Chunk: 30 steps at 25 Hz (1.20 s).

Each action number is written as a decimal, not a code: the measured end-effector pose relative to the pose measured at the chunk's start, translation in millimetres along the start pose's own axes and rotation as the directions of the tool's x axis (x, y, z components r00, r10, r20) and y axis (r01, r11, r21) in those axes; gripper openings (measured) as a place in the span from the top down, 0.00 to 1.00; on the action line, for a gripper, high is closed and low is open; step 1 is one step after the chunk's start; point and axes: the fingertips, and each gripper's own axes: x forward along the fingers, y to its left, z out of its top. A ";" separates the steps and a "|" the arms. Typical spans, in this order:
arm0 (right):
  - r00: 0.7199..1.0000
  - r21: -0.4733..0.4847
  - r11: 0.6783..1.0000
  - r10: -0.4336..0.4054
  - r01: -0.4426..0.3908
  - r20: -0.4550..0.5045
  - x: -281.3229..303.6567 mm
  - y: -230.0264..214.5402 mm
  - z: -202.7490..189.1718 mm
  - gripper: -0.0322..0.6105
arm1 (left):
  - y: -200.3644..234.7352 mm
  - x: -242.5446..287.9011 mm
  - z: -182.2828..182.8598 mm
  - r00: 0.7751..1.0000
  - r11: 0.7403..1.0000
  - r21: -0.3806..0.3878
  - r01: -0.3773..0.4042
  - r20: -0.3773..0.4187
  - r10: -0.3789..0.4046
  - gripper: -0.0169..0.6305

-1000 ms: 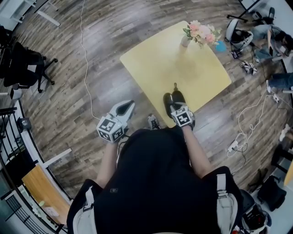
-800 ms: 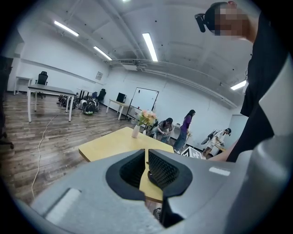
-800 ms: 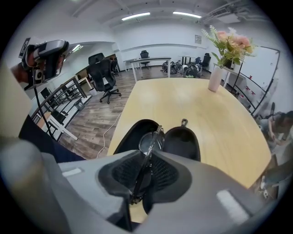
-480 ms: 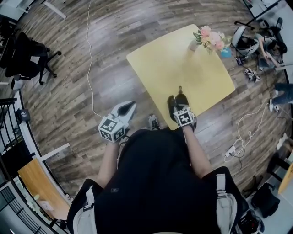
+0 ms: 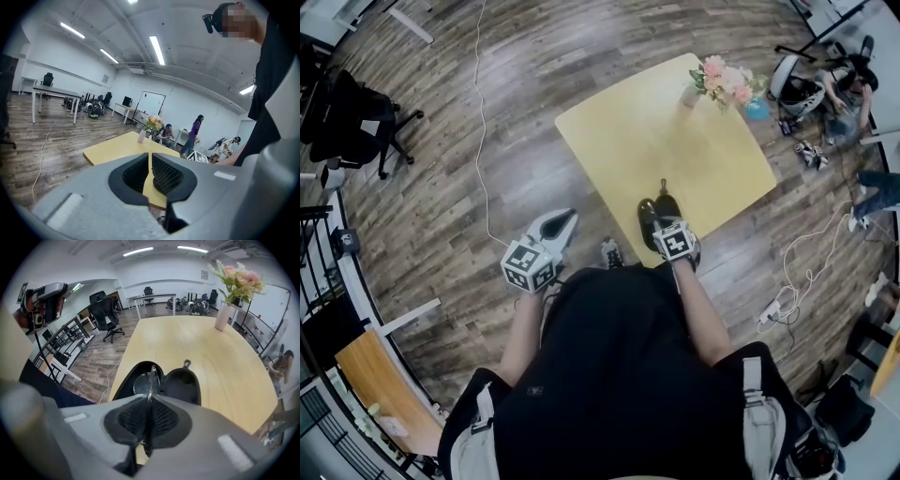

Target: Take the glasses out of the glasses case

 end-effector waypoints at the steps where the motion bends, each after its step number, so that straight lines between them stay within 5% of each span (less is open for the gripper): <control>1: 1.000 0.004 1.000 0.002 -0.002 0.005 -1.8 -0.6 0.1 0.92 | -1.4 1.0 -0.1 1.000 1.000 0.000 0.001 0.001 -0.001 0.92; 22: 0.980 -0.138 0.988 0.093 -0.070 0.173 -64.7 -20.8 9.6 0.92 | -54.4 29.8 -10.6 0.999 1.000 -0.016 -0.021 0.034 0.021 0.92; 30: 0.950 -0.229 0.968 0.161 -0.100 0.267 -97.5 -45.0 30.1 0.92 | -87.8 46.1 -7.7 0.996 0.996 -0.037 -0.075 0.047 0.077 0.92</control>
